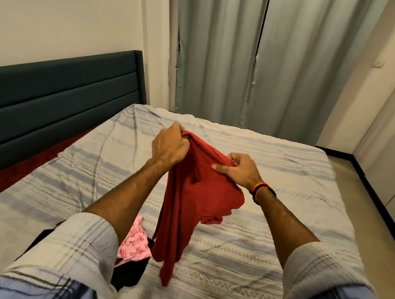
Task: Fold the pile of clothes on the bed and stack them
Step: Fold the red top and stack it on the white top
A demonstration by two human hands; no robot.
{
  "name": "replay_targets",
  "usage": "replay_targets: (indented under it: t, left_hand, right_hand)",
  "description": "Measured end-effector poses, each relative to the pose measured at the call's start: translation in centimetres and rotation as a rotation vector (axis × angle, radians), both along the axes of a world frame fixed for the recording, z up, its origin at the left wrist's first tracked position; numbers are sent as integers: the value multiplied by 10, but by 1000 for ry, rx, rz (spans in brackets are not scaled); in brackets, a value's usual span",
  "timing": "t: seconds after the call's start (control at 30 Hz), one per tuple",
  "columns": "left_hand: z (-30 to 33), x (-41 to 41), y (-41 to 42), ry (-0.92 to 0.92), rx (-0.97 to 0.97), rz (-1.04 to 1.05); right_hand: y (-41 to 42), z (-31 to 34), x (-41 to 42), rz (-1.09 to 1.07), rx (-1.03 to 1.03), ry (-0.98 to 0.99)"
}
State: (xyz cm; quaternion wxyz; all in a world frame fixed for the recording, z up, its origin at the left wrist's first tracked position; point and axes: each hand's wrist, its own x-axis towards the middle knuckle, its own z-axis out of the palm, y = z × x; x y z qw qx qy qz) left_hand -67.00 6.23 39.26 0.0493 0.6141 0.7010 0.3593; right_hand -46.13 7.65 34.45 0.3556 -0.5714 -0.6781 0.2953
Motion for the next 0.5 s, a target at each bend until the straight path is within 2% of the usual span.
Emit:
replay_targets:
  t: [0.1,0.17,0.27,0.33,0.5]
  left_hand:
    - [-5,-12,-5,88,-194,11]
    - [-9,-12,-8,49,-272,-70]
    - [-14,-4,-8,-96,-293,-288]
    - [-13,2,-5,-125,-264,-397]
    - [-7,4,4,-168,-266,-477]
  right_hand:
    - [7,16,-6,-28,152,141]
    - [12,25,-14,4,204,215]
    - [12,35,-32,89,275,185]
    - [11,37,-42,132,286,175]
    - [6,36,-41,123,243,215]
